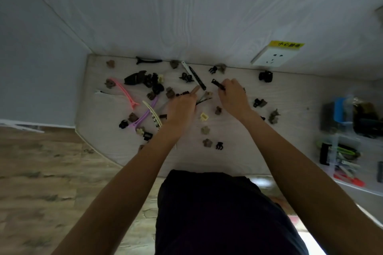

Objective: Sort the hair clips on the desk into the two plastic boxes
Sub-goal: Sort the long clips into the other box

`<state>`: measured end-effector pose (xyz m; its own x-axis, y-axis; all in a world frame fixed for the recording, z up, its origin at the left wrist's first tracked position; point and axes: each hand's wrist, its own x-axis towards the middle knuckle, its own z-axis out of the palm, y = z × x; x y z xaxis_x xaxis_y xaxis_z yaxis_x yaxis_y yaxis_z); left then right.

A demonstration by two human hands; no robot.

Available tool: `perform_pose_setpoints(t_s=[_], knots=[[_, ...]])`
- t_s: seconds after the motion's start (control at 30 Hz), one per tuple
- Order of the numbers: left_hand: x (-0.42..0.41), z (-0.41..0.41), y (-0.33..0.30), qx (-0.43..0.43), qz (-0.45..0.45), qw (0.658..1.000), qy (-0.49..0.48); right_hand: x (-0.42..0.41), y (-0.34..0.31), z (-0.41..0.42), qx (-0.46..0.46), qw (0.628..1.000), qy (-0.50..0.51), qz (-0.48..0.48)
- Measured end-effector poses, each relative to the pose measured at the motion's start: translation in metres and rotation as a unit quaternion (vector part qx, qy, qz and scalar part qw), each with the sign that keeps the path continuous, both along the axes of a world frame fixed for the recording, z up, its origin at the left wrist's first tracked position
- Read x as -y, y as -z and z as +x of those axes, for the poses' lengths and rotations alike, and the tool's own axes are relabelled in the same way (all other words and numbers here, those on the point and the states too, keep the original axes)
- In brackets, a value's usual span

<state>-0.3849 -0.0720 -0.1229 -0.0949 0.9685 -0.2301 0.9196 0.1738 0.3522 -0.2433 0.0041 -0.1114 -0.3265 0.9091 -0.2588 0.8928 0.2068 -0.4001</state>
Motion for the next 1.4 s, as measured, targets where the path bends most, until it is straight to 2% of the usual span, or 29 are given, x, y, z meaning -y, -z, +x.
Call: perform_pose_setpoints(t_s=[0.13,0.23,0.3,0.4,0.6,0.77,0.9,1.1,1.27,1.4], knots=[[0.003,-0.005,-0.003,0.104,0.05,0.992,-0.056,-0.019,-0.008,-0.017,-0.054,0.998,0.0,-0.018],[0.01,-0.014,-0.01,0.193,0.114,0.966,-0.132,-0.03,-0.008,-0.036,-0.063,0.997,-0.014,-0.041],[0.014,-0.022,-0.014,0.235,0.122,0.946,-0.189,-0.031,-0.004,-0.049,-0.042,0.997,-0.037,-0.044],[0.019,-0.037,-0.017,0.258,0.116,0.931,-0.231,-0.028,0.006,-0.063,0.018,0.997,-0.067,-0.018],[0.015,-0.049,-0.021,0.304,0.121,0.917,-0.228,-0.025,0.006,-0.067,0.023,0.998,-0.03,-0.042],[-0.016,-0.034,-0.017,0.217,0.114,0.959,-0.142,-0.015,0.006,-0.047,0.061,0.997,-0.008,-0.046],[-0.035,-0.023,-0.005,0.078,0.038,0.995,-0.042,-0.013,0.004,-0.023,0.092,0.995,0.014,-0.04],[-0.042,-0.014,0.003,-0.088,0.003,0.995,0.05,-0.012,0.001,0.001,0.004,0.994,0.087,-0.06],[-0.043,-0.013,0.002,-0.13,-0.003,0.987,0.098,-0.008,-0.002,0.002,-0.06,0.994,0.084,-0.04],[-0.046,-0.013,-0.002,-0.088,-0.009,0.991,0.1,-0.013,-0.006,-0.008,-0.071,0.996,0.057,-0.009]])
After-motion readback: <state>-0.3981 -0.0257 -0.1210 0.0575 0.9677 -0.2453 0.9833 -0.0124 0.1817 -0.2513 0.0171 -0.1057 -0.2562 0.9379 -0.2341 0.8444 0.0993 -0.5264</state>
